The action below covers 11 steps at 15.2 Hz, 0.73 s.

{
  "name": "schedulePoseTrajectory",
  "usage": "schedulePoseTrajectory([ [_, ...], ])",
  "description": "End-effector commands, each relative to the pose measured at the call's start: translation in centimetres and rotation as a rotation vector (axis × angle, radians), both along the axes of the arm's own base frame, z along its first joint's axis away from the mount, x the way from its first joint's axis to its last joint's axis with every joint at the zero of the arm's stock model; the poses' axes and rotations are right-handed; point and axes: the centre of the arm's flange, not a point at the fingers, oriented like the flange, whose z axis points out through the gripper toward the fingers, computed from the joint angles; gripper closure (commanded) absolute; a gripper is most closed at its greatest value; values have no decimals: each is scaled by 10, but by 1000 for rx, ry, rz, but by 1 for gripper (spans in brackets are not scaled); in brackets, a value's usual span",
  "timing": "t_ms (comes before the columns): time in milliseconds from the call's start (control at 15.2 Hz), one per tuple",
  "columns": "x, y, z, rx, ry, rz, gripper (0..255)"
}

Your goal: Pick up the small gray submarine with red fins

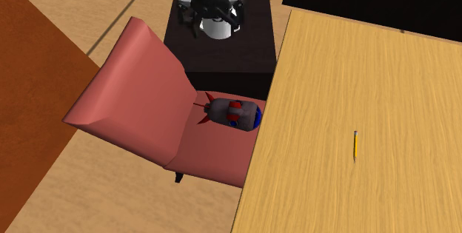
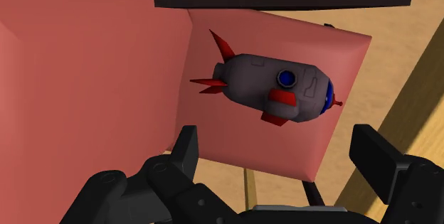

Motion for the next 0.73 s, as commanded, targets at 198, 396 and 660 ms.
schedulePoseTrajectory([
  [198,11,10,-64,15,-27,-2,0],
  [396,19,19,-102,24,-41,-2,0],
  [660,30,30,-151,35,-60,-3,0],
])
